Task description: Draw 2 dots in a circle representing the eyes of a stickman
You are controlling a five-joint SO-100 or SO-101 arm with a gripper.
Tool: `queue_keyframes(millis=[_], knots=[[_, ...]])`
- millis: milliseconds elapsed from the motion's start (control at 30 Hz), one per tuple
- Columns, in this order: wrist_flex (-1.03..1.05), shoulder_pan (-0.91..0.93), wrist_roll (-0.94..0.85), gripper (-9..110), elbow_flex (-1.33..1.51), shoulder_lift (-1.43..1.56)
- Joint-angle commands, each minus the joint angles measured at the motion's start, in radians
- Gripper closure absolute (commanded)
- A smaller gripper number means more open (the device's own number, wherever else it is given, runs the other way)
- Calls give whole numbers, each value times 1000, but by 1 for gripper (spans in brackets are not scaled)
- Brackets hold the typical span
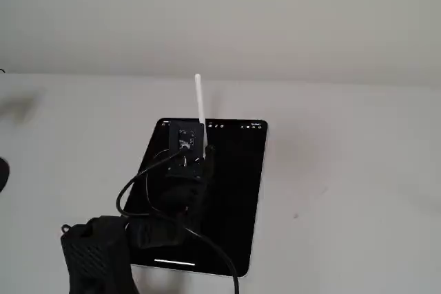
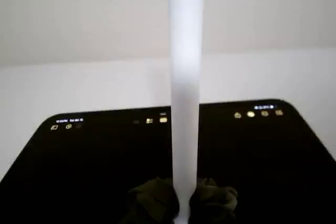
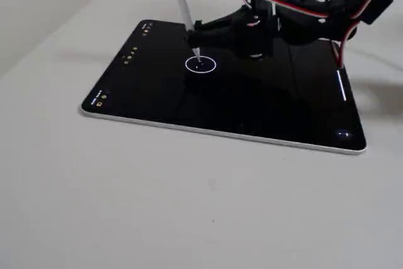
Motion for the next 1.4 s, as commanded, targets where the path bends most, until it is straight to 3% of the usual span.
queue_keyframes(millis=[0, 767, 1067, 1367], knots=[[-9, 12, -12, 102, -28, 12], [-3, 3, 29, 102, 21, 74], [160, 61, 459, 102, 12, 336], [922, 107, 1023, 102, -173, 716]])
